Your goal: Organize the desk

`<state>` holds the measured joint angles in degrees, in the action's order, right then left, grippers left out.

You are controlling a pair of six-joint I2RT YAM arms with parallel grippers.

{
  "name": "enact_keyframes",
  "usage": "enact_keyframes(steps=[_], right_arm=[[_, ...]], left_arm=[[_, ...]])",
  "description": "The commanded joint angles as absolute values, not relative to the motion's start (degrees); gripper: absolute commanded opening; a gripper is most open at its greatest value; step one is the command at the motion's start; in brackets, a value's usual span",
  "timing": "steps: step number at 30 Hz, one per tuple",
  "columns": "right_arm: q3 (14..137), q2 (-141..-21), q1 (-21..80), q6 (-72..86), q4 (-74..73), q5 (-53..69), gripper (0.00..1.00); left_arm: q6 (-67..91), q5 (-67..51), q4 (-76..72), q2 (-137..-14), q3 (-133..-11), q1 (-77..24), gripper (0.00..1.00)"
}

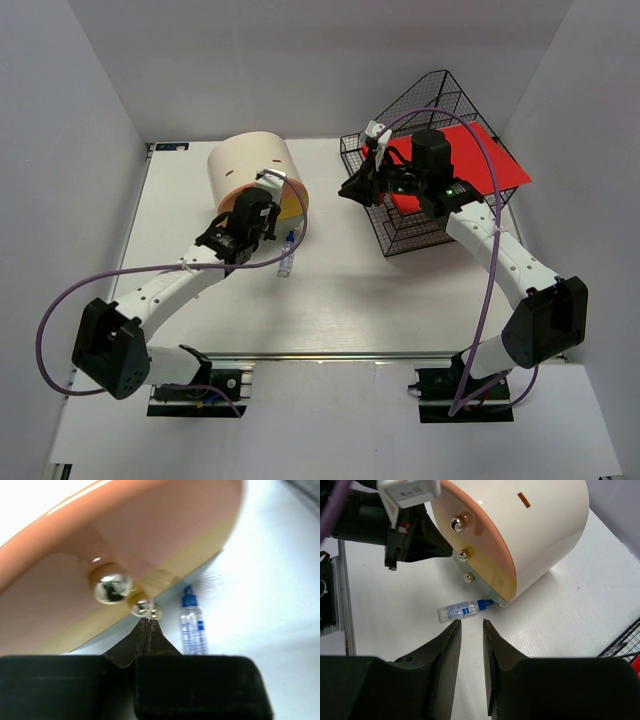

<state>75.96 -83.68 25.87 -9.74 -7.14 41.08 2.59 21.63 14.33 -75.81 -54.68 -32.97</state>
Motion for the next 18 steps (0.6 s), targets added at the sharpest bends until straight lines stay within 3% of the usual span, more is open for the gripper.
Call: enact_keyframes(steps=[1,7,11,15,18], right_arm=[[75.85,-82.35,25.58,-10.72,-6.77,41.31,0.3],[75.76,-82.44,25.49,-10.72,-6.77,41.04,0.3],[75.85,-82.79,25.58,-10.72,-6.77,40.96,0.3],[75.94,-83.23,25.58,-10.9,-6.77,40.78,0.3],[75.94,-83.49,25.49,-10.99,-6.77,40.61,0.3]], left_arm=[[0.7,13.2,13.62,-72.86,-54.14,-33.57,0.01],[-4.28,9.85,11.87,-74.79,-50.01,-33.57,0.0],[-7.21,11.32,14.32,-82.68,-51.85,-34.71,0.04],[-5.37,18.62,15.73,-86.99,-55.01,-36.12,0.27],[-2.56,23.97,17.14,-89.46,-56.16,-37.96,0.31]])
